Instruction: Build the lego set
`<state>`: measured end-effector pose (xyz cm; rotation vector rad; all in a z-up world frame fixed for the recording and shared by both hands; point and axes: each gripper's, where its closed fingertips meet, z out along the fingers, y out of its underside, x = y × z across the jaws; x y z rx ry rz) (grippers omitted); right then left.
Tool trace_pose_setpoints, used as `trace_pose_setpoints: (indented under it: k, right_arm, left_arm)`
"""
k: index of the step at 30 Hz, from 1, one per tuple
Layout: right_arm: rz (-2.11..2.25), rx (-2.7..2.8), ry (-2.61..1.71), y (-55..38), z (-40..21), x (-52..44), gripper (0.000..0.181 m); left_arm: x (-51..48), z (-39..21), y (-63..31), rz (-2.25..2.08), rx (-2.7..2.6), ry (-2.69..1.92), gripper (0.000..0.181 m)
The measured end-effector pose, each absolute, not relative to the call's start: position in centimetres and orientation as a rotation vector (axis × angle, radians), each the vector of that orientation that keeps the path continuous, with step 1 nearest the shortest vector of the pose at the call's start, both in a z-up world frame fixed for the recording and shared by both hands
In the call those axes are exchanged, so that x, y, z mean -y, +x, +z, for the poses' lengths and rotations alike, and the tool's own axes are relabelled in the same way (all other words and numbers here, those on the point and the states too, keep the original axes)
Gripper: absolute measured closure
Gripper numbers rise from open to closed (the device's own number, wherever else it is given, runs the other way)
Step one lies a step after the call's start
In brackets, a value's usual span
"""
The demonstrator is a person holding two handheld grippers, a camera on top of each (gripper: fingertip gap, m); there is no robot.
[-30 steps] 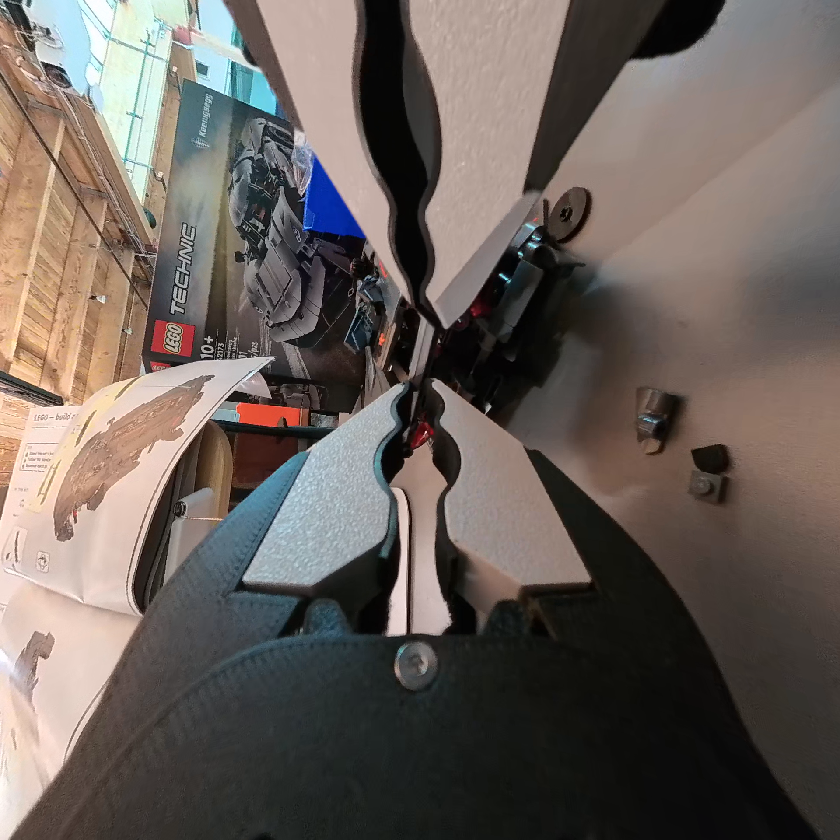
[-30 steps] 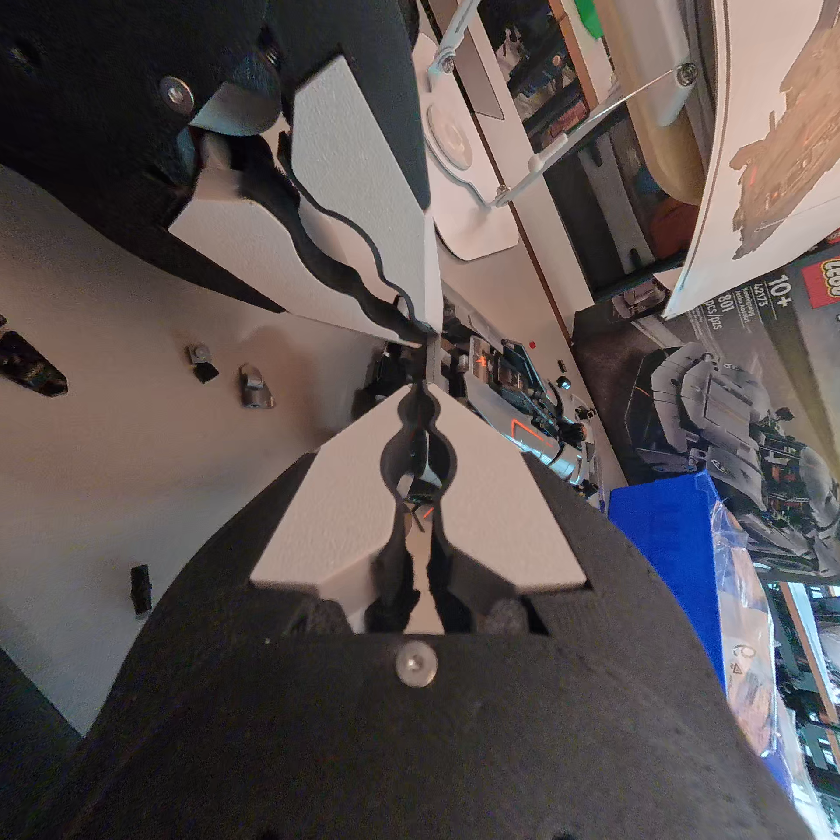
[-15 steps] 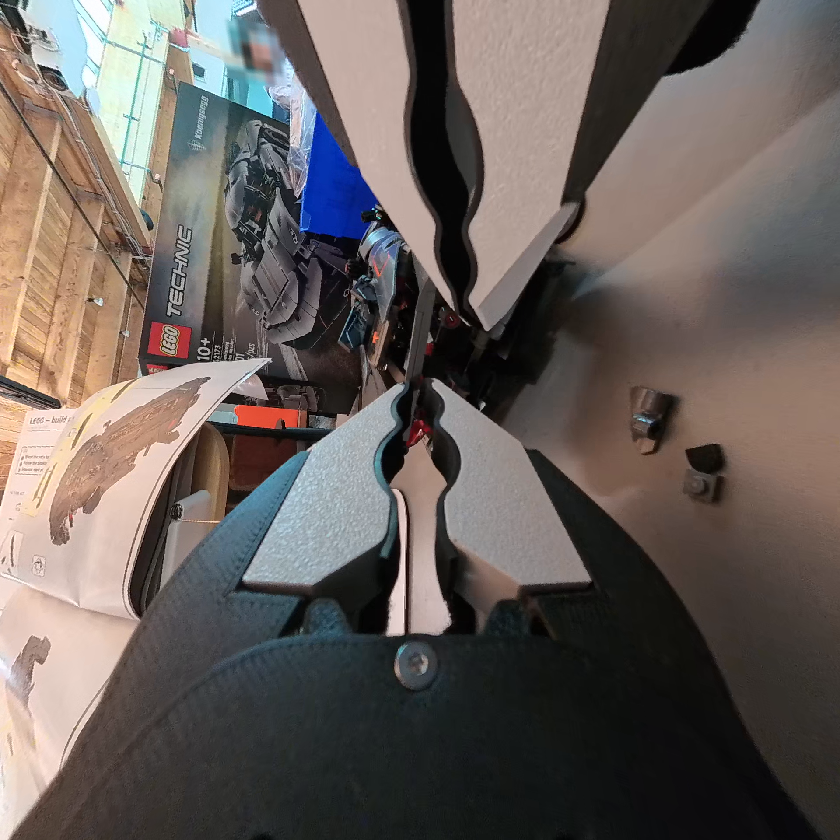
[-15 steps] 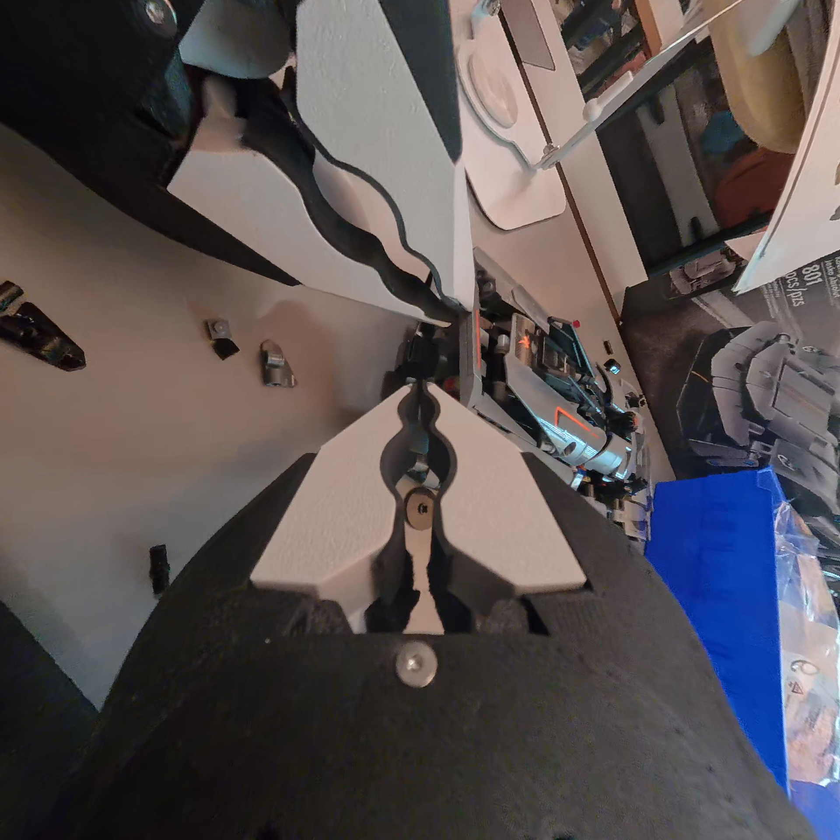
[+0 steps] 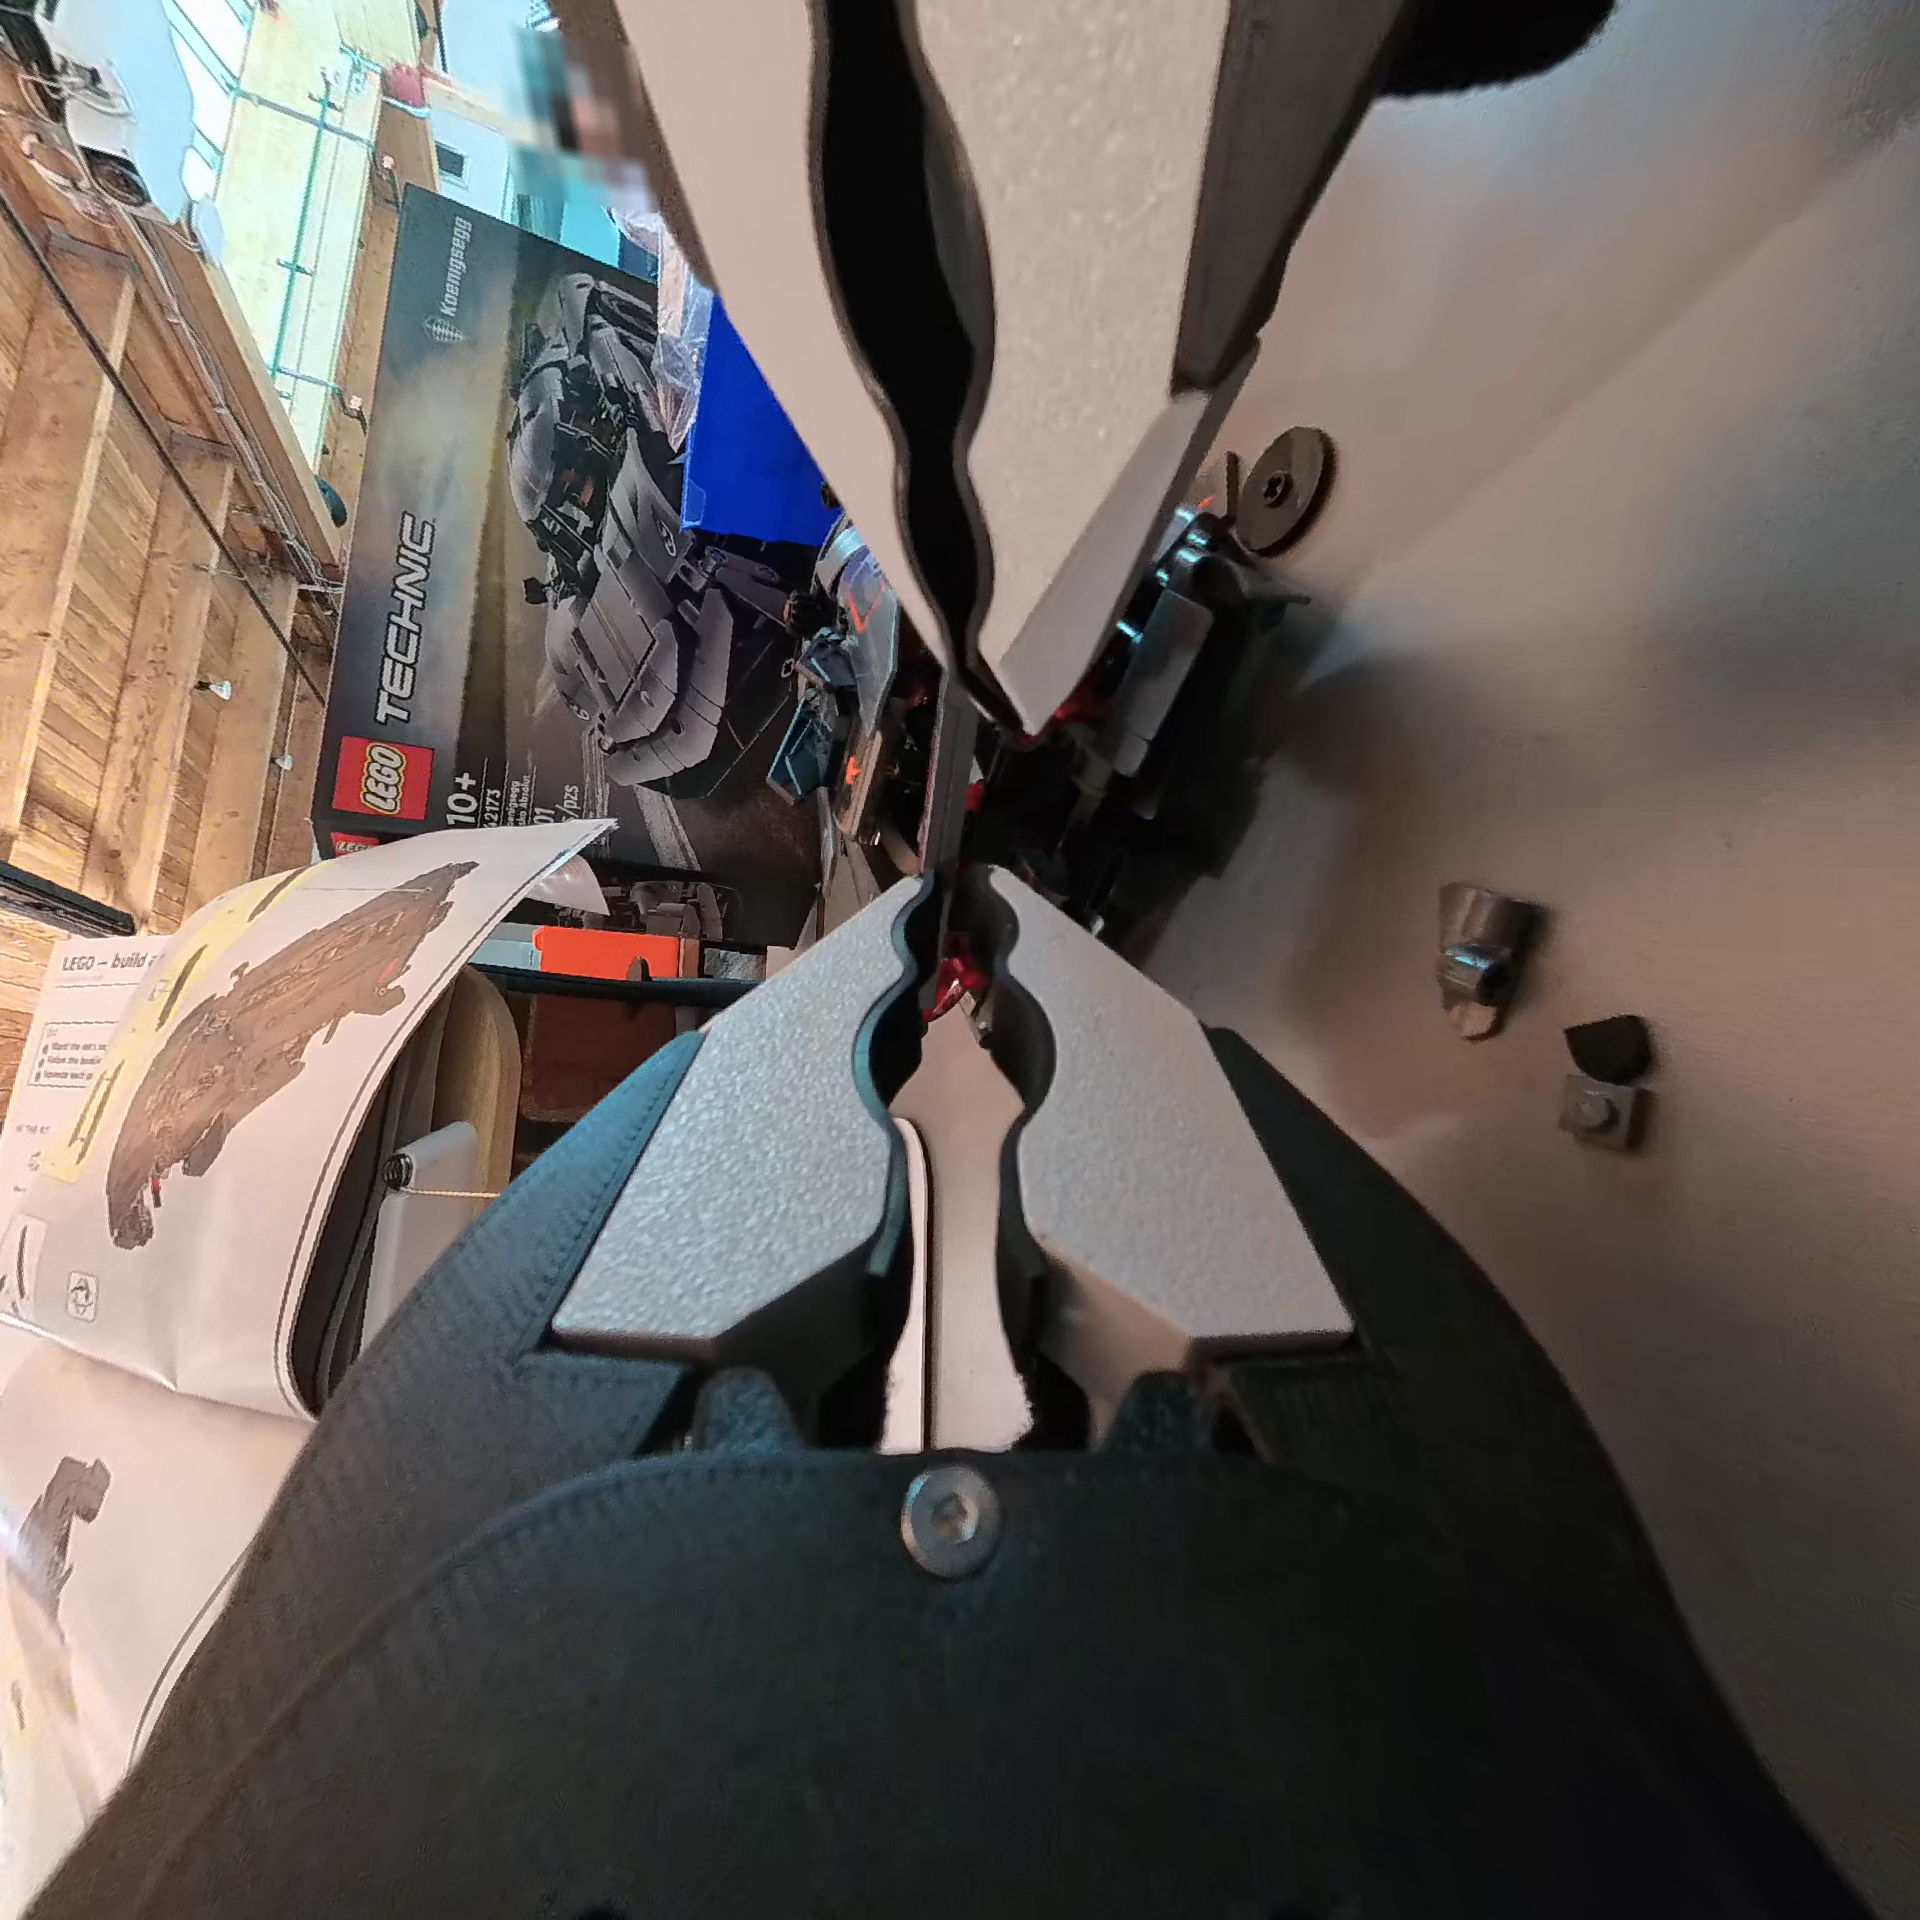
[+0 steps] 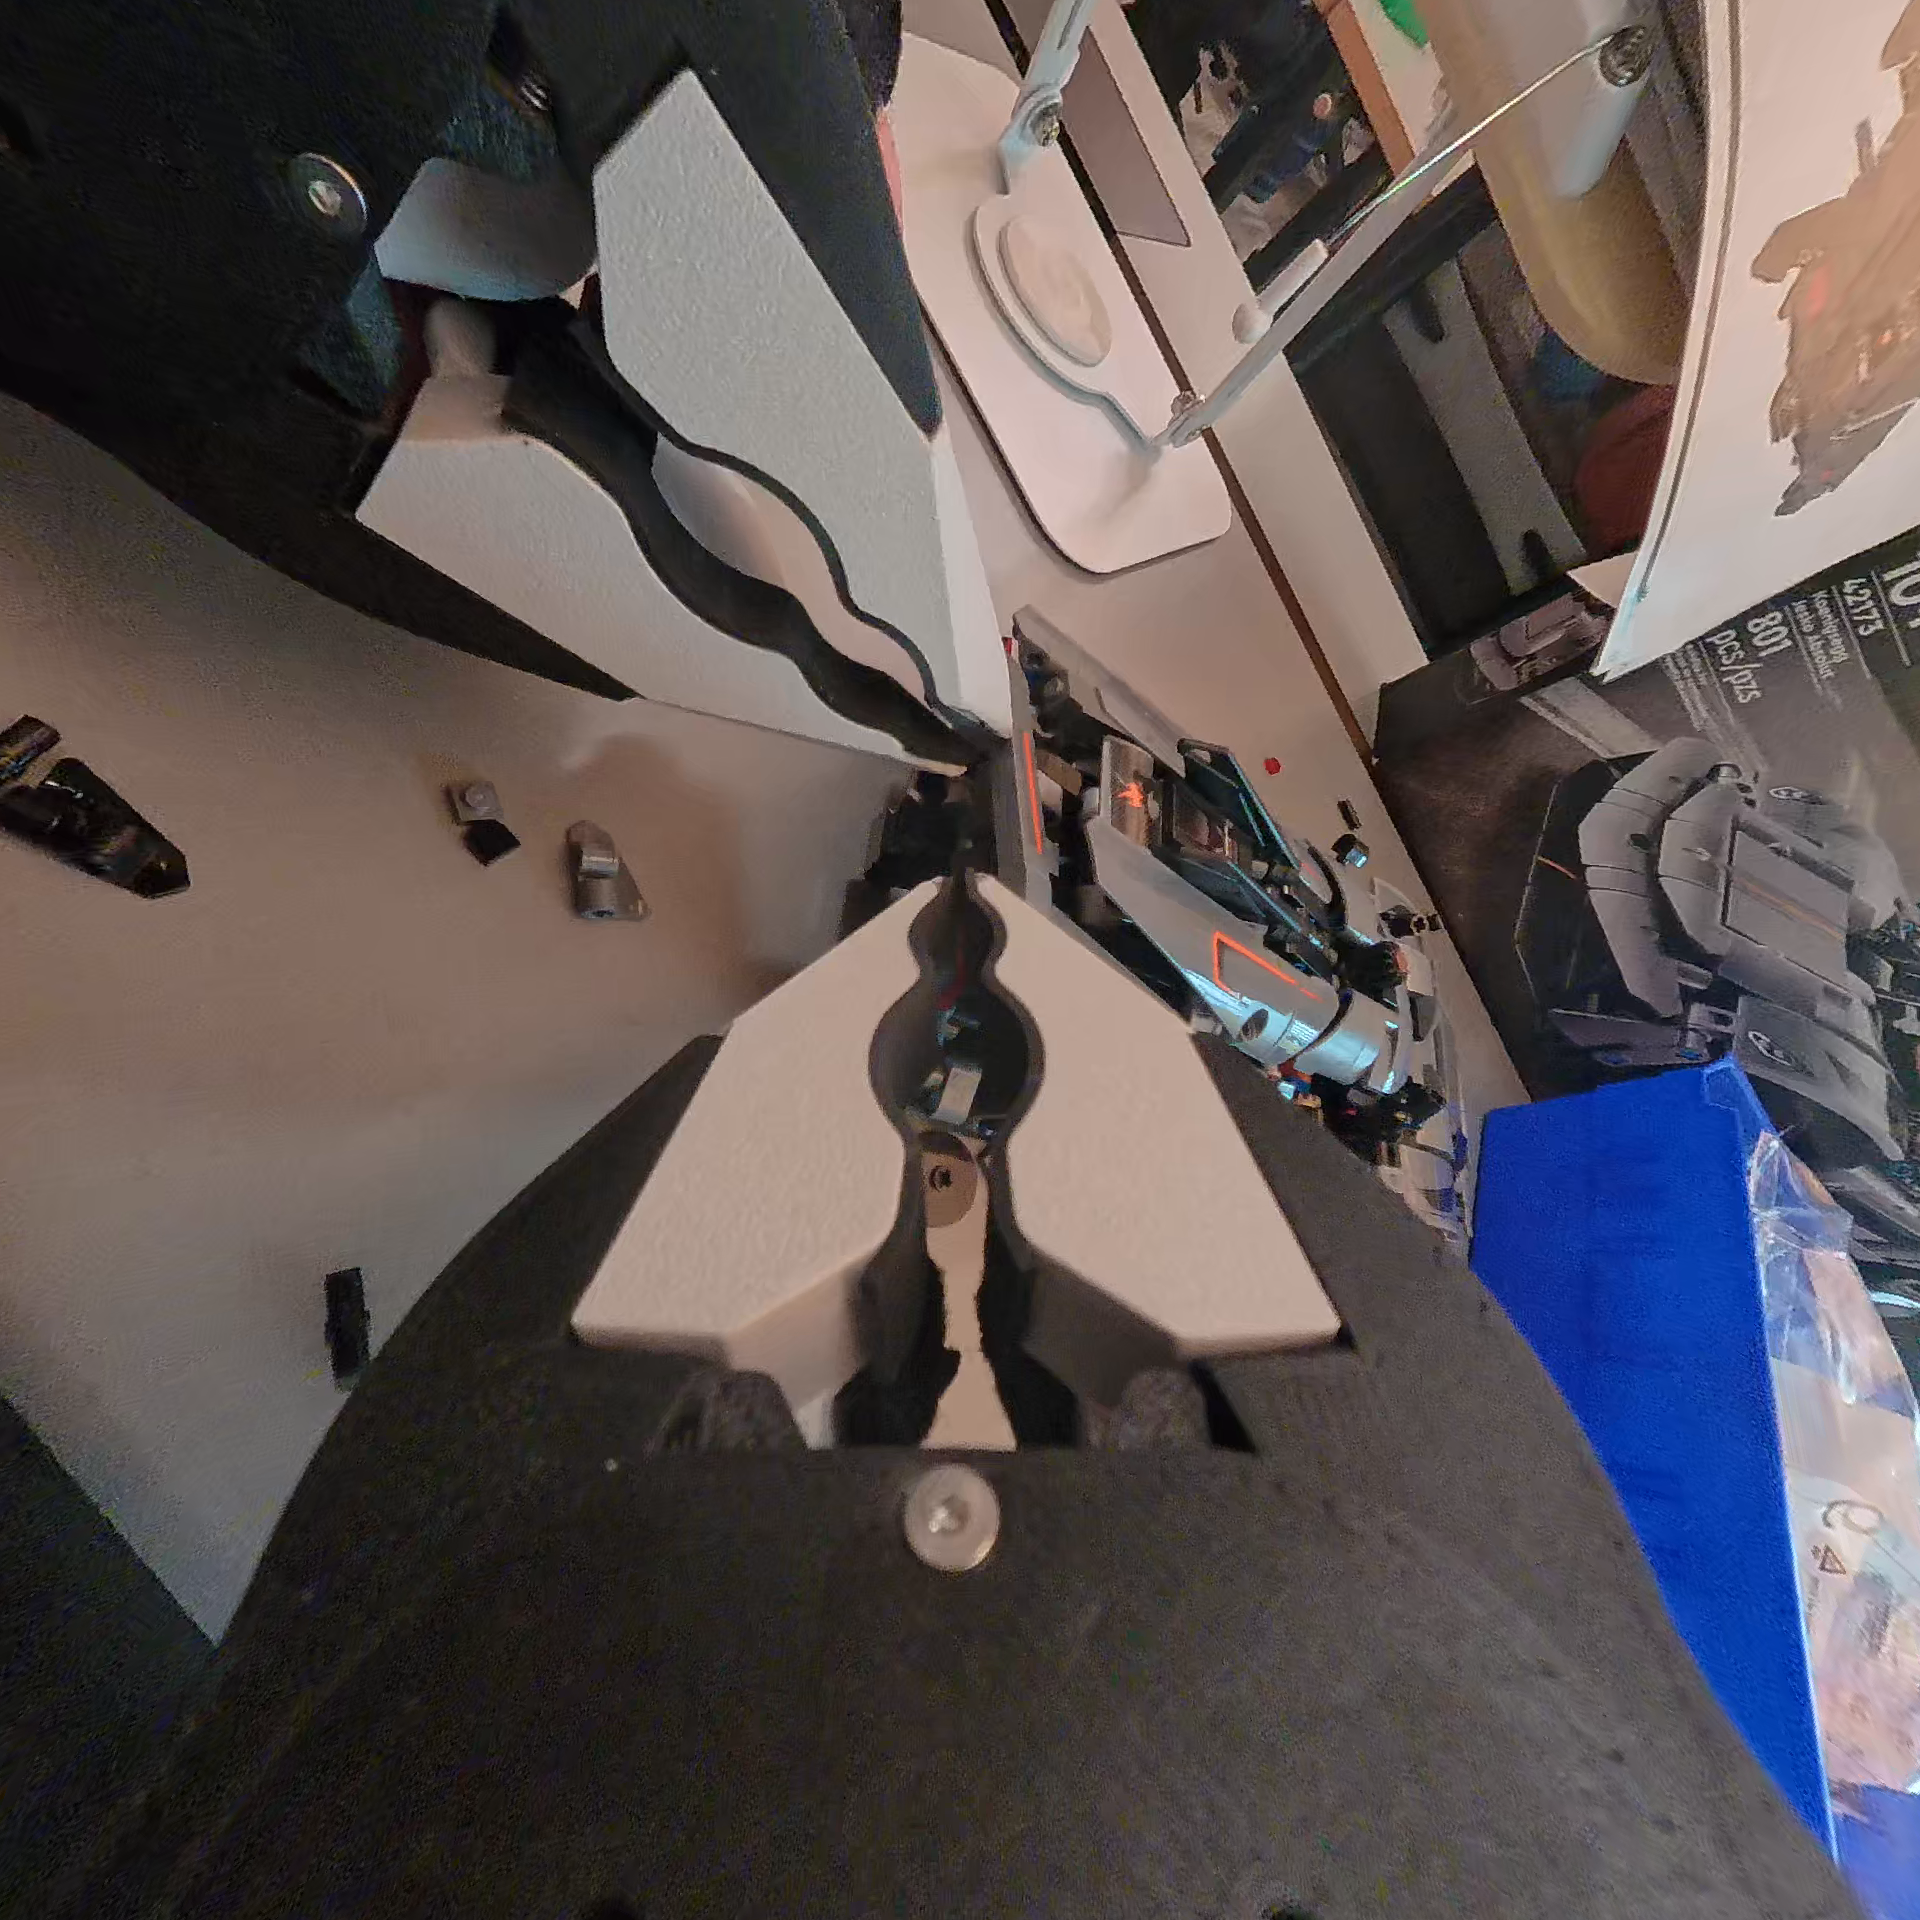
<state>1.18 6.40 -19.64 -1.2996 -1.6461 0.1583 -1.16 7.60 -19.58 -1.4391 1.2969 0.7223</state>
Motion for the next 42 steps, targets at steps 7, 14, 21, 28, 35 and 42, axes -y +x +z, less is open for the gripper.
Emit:
trace_pose_setpoints:
  k: [7, 14, 21, 28, 35, 42]
  right_arm:
    - [0.2, 1.626, -1.301, 1.2, -19.2, -6.4, 0.181]
    - [0.23, 1.584, -1.283, 1.2, -18.2, -6.5, 0.181]
    - [0.205, 1.575, -1.298, 1.1, -18.4, -7.1, 0.178]
    - [0.148, 1.573, -1.278, 0.9, -18.2, -7.3, 0.175]
    - [0.095, 1.622, -1.325, 0.8, -19.6, -7.9, 0.169]
    - [0.096, 1.633, -1.309, 0.6, -19.7, -7.7, 0.177]
  left_arm:
    - [-7.7, -19.6, -1.2, 0.728, -1.293, -1.437, 0.176]
    - [-7.8, -19.5, -1.3, 0.734, -1.288, -1.441, 0.174]
    - [-7.9, -19.6, -1.4, 0.733, -1.284, -1.447, 0.172]
    - [-7.9, -19.6, -1.3, 0.732, -1.286, -1.447, 0.172]
    - [-7.9, -19.6, -1.3, 0.73, -1.286, -1.447, 0.172]
    - [-7.7, -19.2, -2.1, 0.674, -1.282, -1.451, 0.161]
